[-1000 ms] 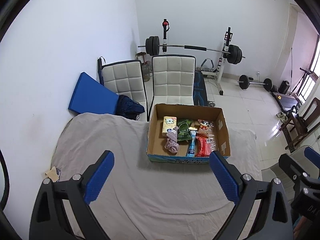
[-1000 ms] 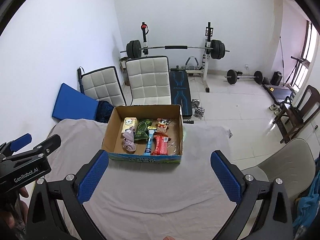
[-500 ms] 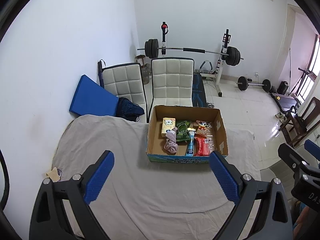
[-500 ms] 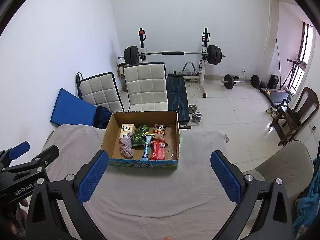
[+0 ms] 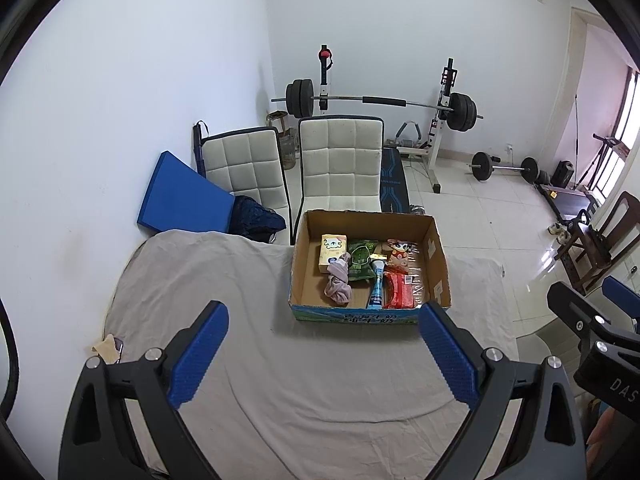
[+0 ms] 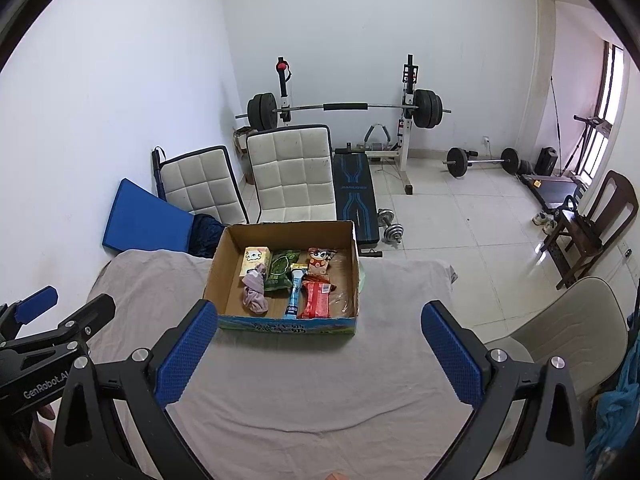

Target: Organize soft objects

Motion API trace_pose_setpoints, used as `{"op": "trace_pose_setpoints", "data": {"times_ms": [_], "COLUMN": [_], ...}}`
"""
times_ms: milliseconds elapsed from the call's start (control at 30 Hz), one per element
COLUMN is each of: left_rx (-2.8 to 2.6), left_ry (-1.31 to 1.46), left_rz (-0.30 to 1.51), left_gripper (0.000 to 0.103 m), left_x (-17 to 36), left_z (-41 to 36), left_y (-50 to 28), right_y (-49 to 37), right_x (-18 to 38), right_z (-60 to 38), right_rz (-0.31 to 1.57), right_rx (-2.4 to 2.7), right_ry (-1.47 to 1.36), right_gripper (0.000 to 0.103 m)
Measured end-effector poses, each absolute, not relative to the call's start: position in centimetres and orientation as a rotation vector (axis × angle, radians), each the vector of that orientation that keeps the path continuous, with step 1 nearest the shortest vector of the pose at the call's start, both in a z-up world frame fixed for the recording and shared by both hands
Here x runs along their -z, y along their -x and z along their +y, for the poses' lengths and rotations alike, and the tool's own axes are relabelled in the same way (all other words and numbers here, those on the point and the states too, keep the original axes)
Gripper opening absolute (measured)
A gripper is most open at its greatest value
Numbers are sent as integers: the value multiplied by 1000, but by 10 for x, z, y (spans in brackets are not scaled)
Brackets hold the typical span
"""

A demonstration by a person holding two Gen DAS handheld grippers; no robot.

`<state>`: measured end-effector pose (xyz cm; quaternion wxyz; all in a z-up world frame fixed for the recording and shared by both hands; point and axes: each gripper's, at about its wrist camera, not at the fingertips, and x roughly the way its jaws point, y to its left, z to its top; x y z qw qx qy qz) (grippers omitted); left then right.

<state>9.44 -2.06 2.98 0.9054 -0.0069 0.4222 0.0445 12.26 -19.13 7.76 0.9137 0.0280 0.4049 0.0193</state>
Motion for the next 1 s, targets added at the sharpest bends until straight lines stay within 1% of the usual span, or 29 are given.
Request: {"op": "trace_pose_setpoints", "data": {"times_ms": [1000], "left_rx": [-87], "left_ry": [2], "left_rz": [868], "left_gripper": [97], "left_x": [-35], "left_z": [-26], "left_y": [-93], "right_y": [-117], "right_x": [-75], "right_z": [-197], "right_rz": [836], "right_rx": [-34], "right_ry": [-64], "right_gripper": [103]}}
